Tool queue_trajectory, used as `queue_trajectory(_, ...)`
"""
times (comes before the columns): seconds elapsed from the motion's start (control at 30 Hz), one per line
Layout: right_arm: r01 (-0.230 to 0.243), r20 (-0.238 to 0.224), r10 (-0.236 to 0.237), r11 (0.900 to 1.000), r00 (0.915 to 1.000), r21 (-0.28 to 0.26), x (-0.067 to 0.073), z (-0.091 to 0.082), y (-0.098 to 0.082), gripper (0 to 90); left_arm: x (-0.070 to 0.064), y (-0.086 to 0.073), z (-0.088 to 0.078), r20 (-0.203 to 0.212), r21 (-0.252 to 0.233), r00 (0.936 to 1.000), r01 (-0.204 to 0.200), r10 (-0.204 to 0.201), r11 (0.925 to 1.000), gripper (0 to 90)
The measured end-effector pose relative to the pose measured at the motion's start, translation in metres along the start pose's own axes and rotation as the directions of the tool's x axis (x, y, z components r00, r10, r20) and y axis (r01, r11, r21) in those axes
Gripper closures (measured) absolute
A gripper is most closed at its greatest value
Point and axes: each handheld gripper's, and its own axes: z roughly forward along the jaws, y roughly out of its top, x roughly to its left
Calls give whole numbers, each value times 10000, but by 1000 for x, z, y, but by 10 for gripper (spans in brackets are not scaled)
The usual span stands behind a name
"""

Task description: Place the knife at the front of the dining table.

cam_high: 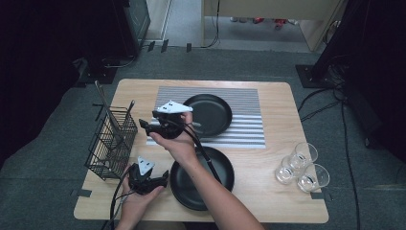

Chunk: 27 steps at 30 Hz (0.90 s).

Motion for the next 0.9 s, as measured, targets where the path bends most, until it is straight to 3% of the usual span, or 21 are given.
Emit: queue_trajectory(0.9, 69, -183, -70, 9999, 9998, -99, 1, 26, 13, 561, 0, 0, 0, 20, -7, 10000, -30, 30, 10000, 142)
